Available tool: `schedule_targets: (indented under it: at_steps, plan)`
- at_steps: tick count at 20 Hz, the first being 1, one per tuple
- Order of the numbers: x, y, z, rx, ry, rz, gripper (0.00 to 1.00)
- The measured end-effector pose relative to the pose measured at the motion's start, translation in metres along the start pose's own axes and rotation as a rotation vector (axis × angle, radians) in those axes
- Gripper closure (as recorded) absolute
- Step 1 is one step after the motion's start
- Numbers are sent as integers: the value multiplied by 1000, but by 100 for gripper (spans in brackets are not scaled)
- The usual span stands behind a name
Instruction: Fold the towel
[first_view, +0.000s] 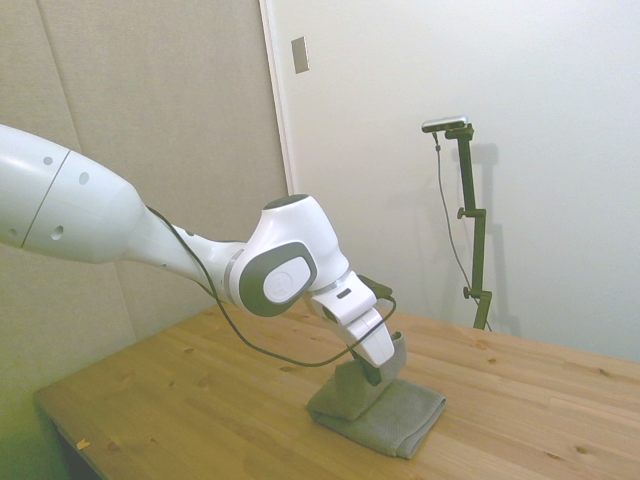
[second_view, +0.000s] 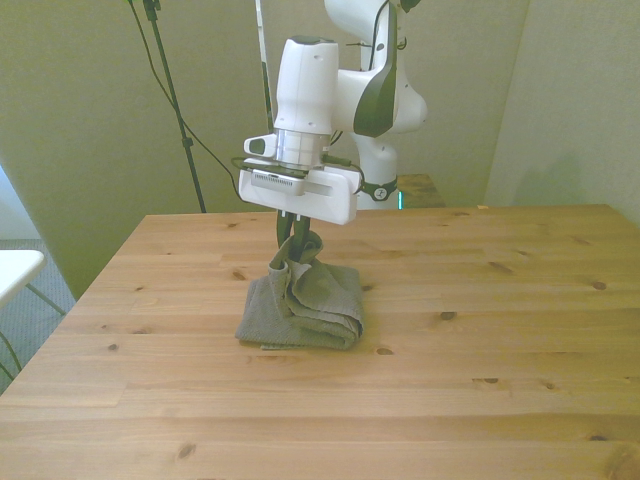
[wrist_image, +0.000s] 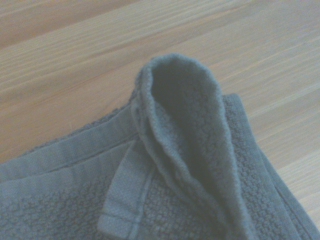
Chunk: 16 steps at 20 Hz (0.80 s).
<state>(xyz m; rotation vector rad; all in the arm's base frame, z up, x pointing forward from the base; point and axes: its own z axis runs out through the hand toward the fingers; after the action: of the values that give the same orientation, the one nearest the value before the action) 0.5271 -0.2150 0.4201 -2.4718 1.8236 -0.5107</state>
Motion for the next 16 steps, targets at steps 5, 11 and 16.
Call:
schedule_targets:
  at_steps: [5,11,16]
  plan:
    - [6,7,3,19,-14,-21,0]
    - [10,9,2,34,3,-14,0]
    - [12,8,-3,47,17,-16,0]
